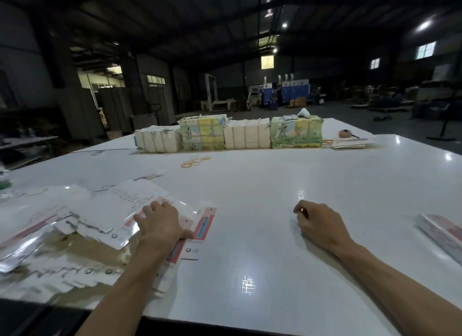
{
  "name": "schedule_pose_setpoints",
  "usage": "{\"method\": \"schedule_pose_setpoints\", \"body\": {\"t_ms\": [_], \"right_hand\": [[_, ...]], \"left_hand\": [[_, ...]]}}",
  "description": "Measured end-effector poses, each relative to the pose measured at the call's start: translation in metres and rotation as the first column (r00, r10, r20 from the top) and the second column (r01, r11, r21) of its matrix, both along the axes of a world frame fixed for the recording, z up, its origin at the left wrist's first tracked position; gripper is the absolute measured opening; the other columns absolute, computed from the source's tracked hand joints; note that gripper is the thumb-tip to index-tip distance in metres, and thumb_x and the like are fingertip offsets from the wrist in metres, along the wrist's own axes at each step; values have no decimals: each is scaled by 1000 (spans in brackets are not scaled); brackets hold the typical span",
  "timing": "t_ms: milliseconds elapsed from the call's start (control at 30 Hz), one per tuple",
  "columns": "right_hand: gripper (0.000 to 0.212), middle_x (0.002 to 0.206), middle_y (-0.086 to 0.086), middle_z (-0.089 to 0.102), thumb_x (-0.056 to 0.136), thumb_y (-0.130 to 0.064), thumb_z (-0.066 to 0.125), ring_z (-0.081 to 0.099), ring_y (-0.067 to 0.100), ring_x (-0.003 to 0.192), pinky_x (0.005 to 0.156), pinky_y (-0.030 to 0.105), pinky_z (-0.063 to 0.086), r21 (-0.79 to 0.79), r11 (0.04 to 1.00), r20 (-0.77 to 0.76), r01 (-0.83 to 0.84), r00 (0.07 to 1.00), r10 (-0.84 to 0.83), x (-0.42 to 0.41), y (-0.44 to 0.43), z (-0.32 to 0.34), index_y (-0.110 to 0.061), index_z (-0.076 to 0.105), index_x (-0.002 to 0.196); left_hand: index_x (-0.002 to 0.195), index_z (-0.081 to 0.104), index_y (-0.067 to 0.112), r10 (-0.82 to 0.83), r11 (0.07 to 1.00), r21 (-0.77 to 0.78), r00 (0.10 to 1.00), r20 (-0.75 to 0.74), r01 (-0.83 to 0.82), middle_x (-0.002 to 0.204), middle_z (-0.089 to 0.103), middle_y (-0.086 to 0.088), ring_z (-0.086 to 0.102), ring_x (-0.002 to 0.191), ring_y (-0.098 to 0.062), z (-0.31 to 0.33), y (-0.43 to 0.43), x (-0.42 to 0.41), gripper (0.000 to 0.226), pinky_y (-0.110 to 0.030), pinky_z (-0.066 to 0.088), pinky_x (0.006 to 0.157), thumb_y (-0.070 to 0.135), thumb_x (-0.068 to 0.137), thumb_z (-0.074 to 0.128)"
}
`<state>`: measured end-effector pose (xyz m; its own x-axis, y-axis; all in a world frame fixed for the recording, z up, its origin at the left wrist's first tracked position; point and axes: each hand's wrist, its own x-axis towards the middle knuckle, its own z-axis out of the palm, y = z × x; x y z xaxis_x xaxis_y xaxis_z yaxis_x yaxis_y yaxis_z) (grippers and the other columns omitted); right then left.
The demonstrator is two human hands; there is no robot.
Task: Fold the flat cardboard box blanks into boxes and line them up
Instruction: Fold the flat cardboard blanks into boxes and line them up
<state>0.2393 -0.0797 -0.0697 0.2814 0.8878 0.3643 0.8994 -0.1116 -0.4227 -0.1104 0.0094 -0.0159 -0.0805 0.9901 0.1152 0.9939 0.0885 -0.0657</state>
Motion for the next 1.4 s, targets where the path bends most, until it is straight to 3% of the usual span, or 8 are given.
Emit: {"method": "schedule_pose_setpoints", "body": {"t_ms": [233,367,467,600,800,1000,1267,1400], "right_hand": [[20,72,-16,63,96,-20,54,62,15,76,68,31,46,12,1000,-16,-13,1000,13,4,0,-3,-31,70,101],[18,69,-21,61,97,-20,55,59,7,71,62,25,40,19,1000,-23,-23,999,23,6,3,-4,-31,69,101],[19,63,-21,61,97,-19,55,60,2,67,60,23,38,51,998,-67,-33,997,36,6,3,-3,-32,68,98],[19,56,-19,55,99,-16,57,57,0,63,59,27,39,217,974,-76,-58,994,76,2,0,0,-31,68,99],[24,95,-15,60,103,-8,61,60,2,81,72,13,49,576,809,-54,-118,982,182,2,-3,11,-17,65,125],[40,142,-1,51,106,-30,59,45,17,133,110,32,45,500,851,58,-161,987,153,9,8,8,-19,54,144],[29,131,-4,59,106,-31,59,48,13,128,104,36,50,393,897,110,-200,979,170,5,13,9,-12,70,125],[18,123,-5,63,102,-22,66,51,9,121,101,30,54,394,900,-87,-186,968,237,3,11,16,-10,73,112]], "left_hand": [[140,43,13,-76,996,55,991,107,71,141,49,-16,50,132,-35,7,10,-5,95,-47,46,106,65,73,87],[119,57,27,-248,965,18,894,374,261,108,71,1,75,76,-16,21,11,5,52,-29,63,66,53,83,84],[122,64,21,-309,895,-46,691,653,443,101,79,0,79,79,-19,37,14,24,39,-33,64,69,42,92,79],[134,55,9,-98,645,-106,219,971,757,113,79,-14,78,102,-37,41,9,77,44,-41,65,78,25,98,74],[135,60,6,129,566,-66,-9,992,822,113,78,-16,78,95,-33,-1,1,160,55,-41,64,79,48,101,66],[110,72,14,224,516,66,-209,952,854,100,71,-22,72,74,-33,-39,-6,194,79,-41,63,73,83,94,36],[101,66,12,149,490,169,-273,951,855,88,68,-21,70,67,-33,-47,-4,199,71,-41,60,71,78,98,40],[99,68,11,196,468,156,-274,941,870,91,69,-22,71,68,-34,-46,-6,198,77,-39,62,70,80,99,33]]}}
